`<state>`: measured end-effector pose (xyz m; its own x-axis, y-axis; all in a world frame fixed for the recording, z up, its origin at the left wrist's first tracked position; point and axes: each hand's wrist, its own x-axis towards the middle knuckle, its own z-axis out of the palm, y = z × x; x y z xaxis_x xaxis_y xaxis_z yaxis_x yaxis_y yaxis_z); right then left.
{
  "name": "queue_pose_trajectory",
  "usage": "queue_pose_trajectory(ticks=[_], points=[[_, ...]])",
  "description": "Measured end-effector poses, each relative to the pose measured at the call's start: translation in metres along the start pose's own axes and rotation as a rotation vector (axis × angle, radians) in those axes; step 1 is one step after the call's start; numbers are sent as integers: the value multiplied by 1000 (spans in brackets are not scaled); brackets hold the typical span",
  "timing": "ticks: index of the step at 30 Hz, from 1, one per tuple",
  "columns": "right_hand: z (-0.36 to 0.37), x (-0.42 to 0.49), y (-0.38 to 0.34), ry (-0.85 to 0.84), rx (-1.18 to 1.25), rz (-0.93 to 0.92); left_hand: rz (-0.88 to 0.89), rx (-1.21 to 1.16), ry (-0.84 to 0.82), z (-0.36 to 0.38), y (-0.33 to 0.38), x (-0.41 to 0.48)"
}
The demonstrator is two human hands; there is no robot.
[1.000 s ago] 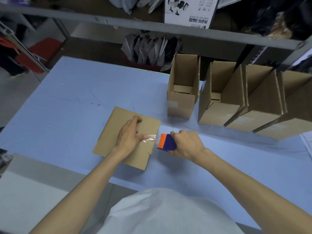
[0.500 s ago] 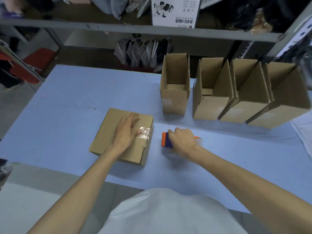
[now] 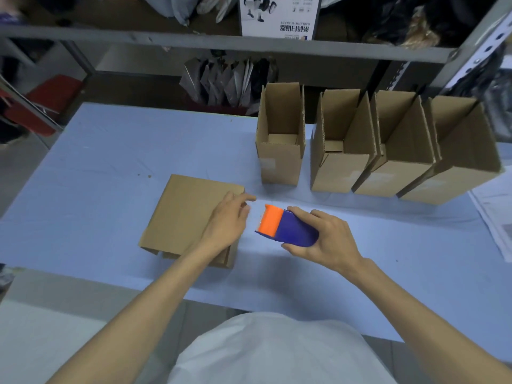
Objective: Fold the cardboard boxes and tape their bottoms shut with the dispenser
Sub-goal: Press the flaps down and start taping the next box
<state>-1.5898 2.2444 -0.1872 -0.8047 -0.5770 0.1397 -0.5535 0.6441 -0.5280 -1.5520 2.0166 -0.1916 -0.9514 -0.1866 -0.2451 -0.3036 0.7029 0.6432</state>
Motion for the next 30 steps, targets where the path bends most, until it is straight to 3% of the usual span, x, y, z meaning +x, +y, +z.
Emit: queue_pose_trajectory(ticks=[3, 5, 15, 23, 30], points=[[-10, -2, -8, 75, 53, -87, -293, -758, -233, -3, 21, -11], [-15, 0, -13, 85, 86, -117, -311, -927, -303, -7, 25, -17], [-28, 5, -27, 112, 203, -186, -187, -1167, -339, -30, 26, -32], [-29, 13, -29, 101, 230, -264, -252, -1188, -341, -36, 28, -29], [-25, 11, -25, 81, 237, -248, -235, -1089, -234, -36, 29, -28]])
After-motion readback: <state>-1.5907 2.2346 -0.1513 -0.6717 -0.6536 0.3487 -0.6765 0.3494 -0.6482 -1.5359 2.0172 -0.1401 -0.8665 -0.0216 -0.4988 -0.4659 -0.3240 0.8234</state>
